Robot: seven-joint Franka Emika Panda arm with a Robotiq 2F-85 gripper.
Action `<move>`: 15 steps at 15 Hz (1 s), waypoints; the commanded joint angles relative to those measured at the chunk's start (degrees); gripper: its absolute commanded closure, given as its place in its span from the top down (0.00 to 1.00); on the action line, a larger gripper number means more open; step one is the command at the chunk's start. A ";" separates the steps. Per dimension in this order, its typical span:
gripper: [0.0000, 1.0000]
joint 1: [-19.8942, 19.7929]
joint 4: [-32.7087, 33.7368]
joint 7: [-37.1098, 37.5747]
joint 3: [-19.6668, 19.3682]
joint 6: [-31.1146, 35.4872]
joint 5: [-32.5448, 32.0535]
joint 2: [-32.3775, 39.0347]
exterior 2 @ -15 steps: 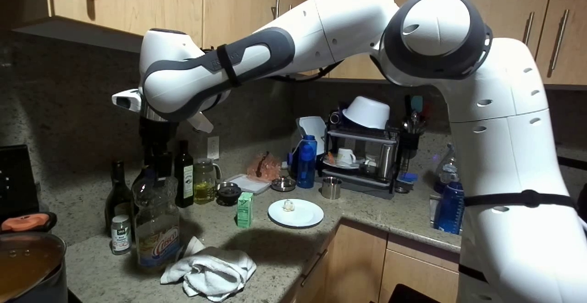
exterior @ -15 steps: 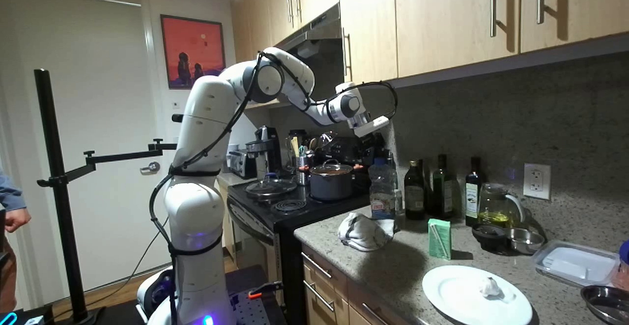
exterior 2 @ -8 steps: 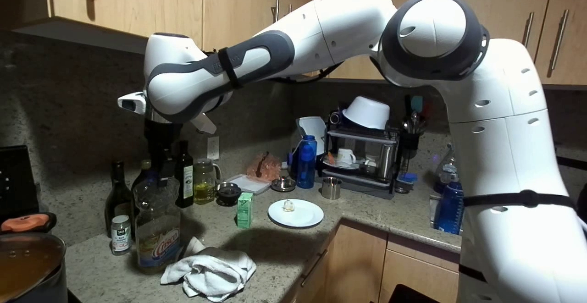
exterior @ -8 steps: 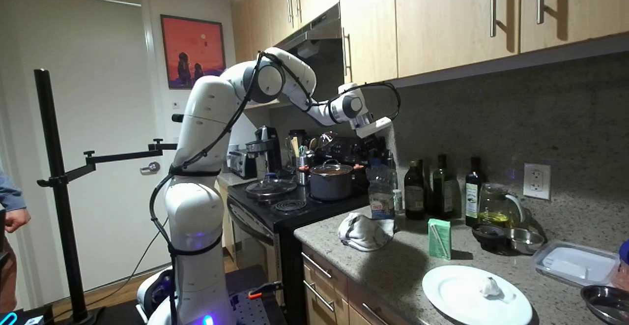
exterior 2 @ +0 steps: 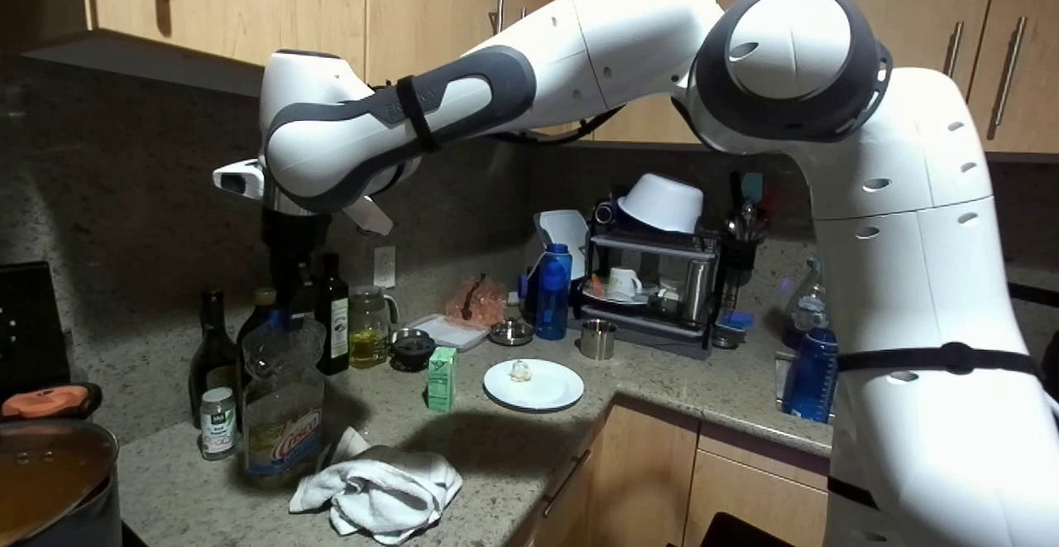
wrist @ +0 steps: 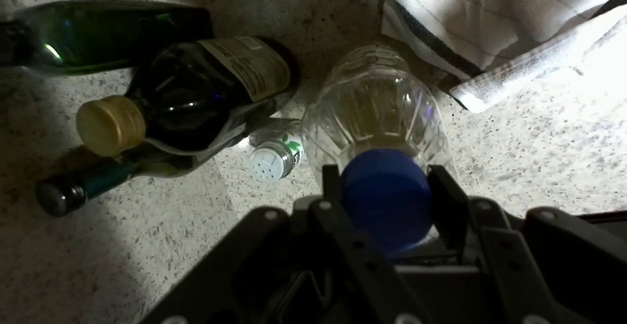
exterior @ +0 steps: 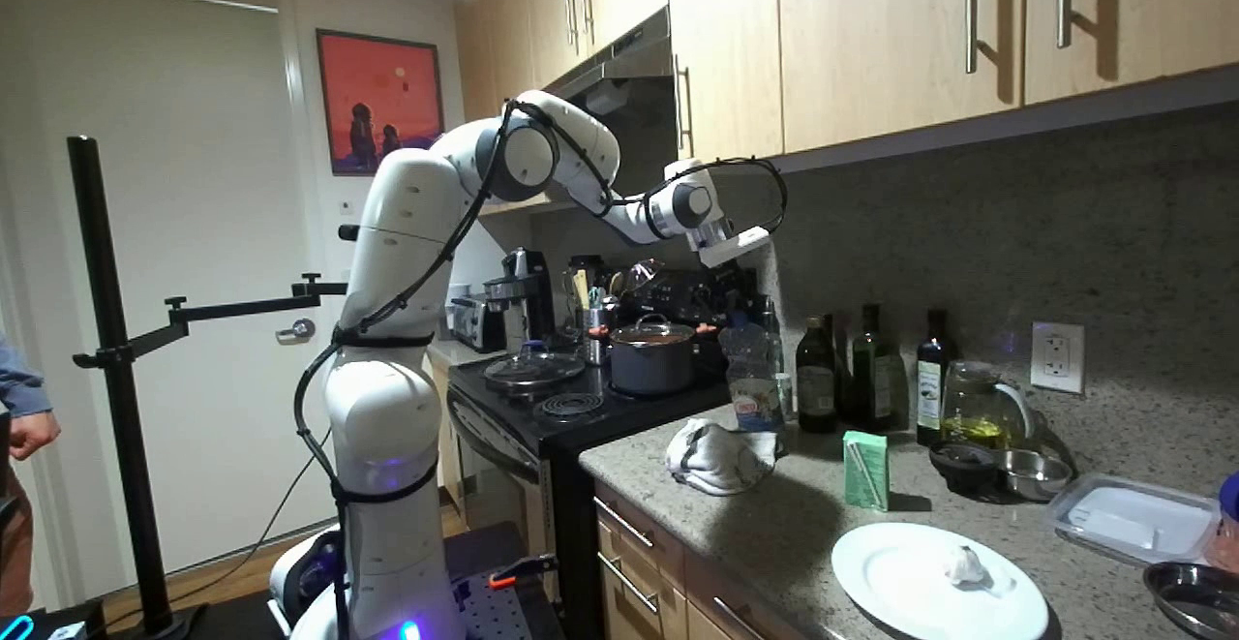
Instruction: Pick the container of cooking oil and put it on the plate
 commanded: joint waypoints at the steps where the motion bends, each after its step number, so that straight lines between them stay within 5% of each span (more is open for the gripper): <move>1: 0.21 0.01 -0.13 -0.41 -0.06 -1.52 -1.19 -0.57; 15: 0.21 -0.38 -1.12 0.47 -0.39 -7.42 -0.64 -4.17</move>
